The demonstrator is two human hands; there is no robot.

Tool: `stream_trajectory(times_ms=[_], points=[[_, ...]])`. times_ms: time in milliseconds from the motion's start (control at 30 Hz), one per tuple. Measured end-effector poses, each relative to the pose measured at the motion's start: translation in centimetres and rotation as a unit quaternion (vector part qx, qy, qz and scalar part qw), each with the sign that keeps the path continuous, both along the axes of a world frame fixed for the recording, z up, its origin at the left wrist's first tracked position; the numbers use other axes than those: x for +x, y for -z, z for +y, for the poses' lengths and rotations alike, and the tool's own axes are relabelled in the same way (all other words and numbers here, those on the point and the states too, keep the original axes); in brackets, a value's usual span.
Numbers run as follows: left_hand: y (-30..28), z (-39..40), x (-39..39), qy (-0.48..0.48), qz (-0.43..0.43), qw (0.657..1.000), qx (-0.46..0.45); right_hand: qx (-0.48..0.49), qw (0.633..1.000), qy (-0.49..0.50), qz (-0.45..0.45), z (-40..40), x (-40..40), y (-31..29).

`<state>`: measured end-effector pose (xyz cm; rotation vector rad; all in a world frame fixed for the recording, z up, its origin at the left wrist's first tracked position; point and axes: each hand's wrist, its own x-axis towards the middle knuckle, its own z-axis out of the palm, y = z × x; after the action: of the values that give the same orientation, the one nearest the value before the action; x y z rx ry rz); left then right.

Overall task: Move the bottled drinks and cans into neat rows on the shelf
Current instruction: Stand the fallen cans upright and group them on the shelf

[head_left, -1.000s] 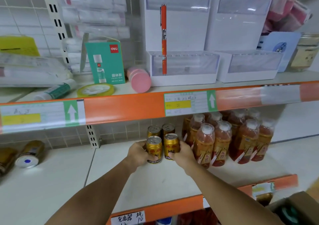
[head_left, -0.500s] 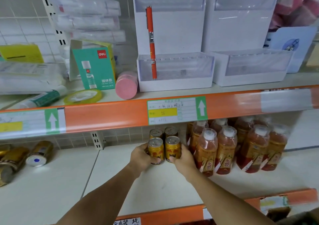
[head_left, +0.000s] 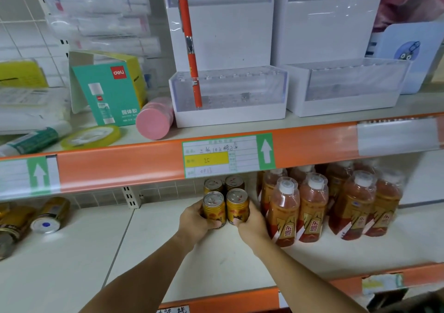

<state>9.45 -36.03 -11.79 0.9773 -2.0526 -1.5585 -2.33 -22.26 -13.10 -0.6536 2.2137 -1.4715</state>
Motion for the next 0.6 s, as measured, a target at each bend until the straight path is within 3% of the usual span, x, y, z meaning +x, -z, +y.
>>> stream_trajectory(times_ms=[600], points=[[-1.3,2.9,1.1,0.010,-0.046,0.999,-0.004,0.041,0.999,-0.009,0.008,1.3,1.5,-1.8]])
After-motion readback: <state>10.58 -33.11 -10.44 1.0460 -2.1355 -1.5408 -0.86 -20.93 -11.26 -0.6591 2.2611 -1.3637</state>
